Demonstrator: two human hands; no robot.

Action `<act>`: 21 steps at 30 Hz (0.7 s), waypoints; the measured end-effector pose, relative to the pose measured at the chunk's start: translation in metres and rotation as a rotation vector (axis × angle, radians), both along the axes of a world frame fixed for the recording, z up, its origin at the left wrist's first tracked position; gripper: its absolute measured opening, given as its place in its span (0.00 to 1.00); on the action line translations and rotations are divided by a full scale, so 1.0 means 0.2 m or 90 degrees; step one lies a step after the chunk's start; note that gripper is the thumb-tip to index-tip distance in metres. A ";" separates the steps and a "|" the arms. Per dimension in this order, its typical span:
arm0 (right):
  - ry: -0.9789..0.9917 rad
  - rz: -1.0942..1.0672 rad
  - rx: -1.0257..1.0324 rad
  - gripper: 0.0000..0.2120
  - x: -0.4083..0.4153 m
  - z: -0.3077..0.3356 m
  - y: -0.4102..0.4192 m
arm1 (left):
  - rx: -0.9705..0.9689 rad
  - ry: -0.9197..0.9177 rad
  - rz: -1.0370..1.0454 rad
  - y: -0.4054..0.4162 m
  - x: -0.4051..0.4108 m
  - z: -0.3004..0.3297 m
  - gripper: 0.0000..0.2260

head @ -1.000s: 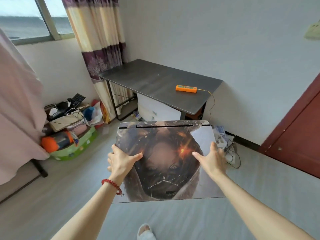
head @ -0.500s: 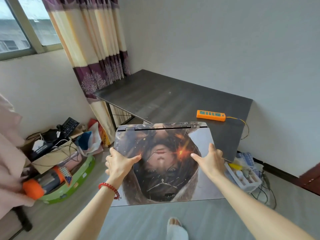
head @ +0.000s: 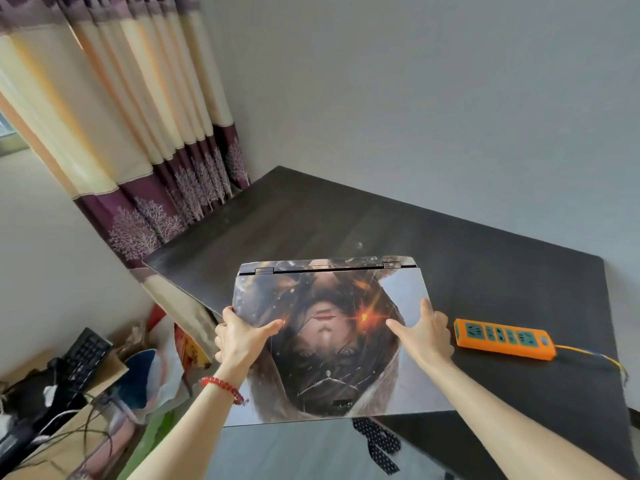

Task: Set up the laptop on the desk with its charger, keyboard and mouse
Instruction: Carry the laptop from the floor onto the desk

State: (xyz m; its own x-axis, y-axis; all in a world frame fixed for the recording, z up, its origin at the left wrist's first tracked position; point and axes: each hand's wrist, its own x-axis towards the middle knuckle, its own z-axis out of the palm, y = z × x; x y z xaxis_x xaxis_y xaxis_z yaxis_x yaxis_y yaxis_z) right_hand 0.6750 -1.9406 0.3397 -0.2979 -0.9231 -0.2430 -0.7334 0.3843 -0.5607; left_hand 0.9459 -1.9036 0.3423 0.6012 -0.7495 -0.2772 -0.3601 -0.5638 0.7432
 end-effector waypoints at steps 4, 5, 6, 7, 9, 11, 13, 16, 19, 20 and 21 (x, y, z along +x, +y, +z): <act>-0.021 -0.076 0.031 0.36 0.15 -0.14 -0.42 | 0.030 0.013 -0.070 -0.58 0.17 -0.12 0.43; -0.028 -0.079 0.039 0.35 0.16 -0.14 -0.45 | 0.036 0.017 -0.077 -0.64 0.18 -0.13 0.43; -0.032 -0.089 0.048 0.35 0.19 -0.16 -0.49 | 0.044 0.021 -0.086 -0.73 0.20 -0.15 0.43; -0.037 -0.119 0.058 0.35 0.22 -0.22 -0.59 | 0.051 0.026 -0.105 -0.89 0.24 -0.21 0.43; -0.041 -0.175 0.088 0.37 0.29 -0.28 -0.76 | 0.091 0.035 -0.144 -1.17 0.30 -0.29 0.44; -0.050 -0.216 0.105 0.38 0.34 -0.31 -0.87 | 0.113 0.038 -0.180 -1.37 0.32 -0.35 0.44; -0.053 -0.250 0.110 0.38 0.35 -0.35 -0.97 | 0.129 0.043 -0.216 -1.54 0.32 -0.40 0.43; -0.075 -0.310 0.125 0.40 0.37 -0.40 -1.09 | 0.161 0.042 -0.263 -1.78 0.30 -0.47 0.43; -0.088 -0.351 0.131 0.41 0.36 -0.45 -1.18 | 0.179 0.026 -0.308 -1.95 0.24 -0.53 0.43; -0.092 -0.357 0.135 0.41 0.35 -0.46 -1.20 | 0.187 0.022 -0.313 -1.99 0.23 -0.54 0.43; -0.095 -0.364 0.139 0.41 0.35 -0.47 -1.21 | 0.195 0.019 -0.319 -2.02 0.21 -0.57 0.43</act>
State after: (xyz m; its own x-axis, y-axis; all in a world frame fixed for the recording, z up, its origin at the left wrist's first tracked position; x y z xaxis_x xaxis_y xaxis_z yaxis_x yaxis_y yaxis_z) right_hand 0.7444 -2.1832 0.2449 -0.6782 -0.5517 -0.4855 -0.2971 0.8101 -0.5055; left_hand 0.9885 -2.3073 0.2286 0.1826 -0.8236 -0.5370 -0.6192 -0.5206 0.5878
